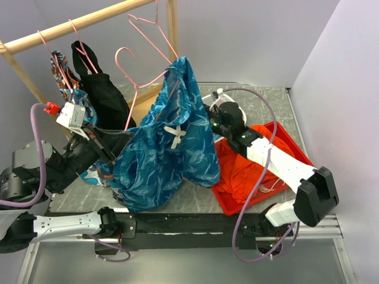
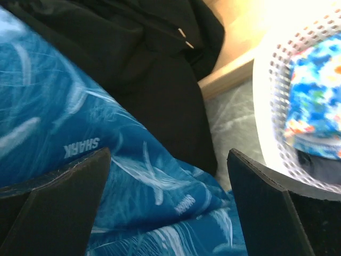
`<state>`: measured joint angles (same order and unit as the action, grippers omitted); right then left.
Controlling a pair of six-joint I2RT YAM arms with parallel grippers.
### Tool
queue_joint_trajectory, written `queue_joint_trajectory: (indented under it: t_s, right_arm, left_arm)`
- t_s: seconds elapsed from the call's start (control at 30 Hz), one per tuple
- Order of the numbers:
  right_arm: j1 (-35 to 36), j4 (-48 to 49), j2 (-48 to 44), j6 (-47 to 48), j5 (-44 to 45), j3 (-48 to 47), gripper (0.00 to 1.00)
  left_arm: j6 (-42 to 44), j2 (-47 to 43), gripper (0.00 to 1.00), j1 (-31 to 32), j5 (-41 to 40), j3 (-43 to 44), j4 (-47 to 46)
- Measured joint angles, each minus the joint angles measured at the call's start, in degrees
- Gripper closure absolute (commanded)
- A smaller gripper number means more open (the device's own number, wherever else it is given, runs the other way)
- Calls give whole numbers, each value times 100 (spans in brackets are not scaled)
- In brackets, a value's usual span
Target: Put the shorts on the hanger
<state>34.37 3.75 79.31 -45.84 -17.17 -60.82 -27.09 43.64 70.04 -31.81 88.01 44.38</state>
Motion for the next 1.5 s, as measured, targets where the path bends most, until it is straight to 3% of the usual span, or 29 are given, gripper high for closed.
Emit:
queue_joint_trajectory:
  t_s: [0.43,0.73,1.0,1.3,1.5]
  right_arm:
    - [225,-557,1257,-431,750,-1412,2]
    - [240,-1388,1394,-671,1628,-1537,1]
    - [240,-1742,933,-732,2000,-1213,1]
    - [243,-1978,-2,-710,2144,-975,0]
    - [243,-2076,-560,-586,2170,-813,0]
  left_arm:
    - [-411,-87,99,0,-1137,-323,-48]
    - [-579,284,99,0,-1974,-317,-192]
    - [-560,870,99,0,-2758,-85,-514]
    - [-243,2208,99,-15,-3770,802,-745]
    - [-219,3005,99,-621,-3709,1266,-651]
